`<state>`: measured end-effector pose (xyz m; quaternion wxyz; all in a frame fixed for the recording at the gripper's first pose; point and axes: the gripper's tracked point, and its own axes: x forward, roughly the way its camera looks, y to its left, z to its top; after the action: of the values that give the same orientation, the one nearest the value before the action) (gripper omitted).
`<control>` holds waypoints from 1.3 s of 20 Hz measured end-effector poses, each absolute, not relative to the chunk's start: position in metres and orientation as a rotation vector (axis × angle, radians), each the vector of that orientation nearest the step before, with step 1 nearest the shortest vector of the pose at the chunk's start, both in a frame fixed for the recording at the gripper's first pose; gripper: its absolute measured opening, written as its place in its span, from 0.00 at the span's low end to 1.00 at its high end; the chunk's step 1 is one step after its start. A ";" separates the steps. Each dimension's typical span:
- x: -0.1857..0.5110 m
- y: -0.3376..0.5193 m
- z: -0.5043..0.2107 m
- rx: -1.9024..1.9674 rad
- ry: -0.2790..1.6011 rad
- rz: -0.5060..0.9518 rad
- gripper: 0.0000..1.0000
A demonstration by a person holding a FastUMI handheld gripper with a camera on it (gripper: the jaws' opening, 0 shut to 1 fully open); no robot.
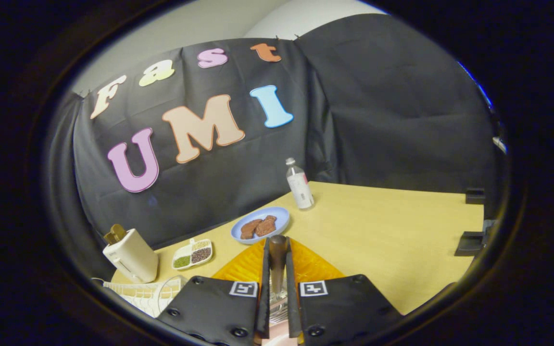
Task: Take the plate from the dish rack, then take the spoon from the basket and place it into the plate.
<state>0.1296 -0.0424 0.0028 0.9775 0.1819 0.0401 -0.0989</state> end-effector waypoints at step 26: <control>-0.007 -0.044 0.027 0.365 0.222 -0.290 0.18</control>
<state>-0.0066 -0.0438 0.0269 0.9669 0.1804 0.1098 -0.1433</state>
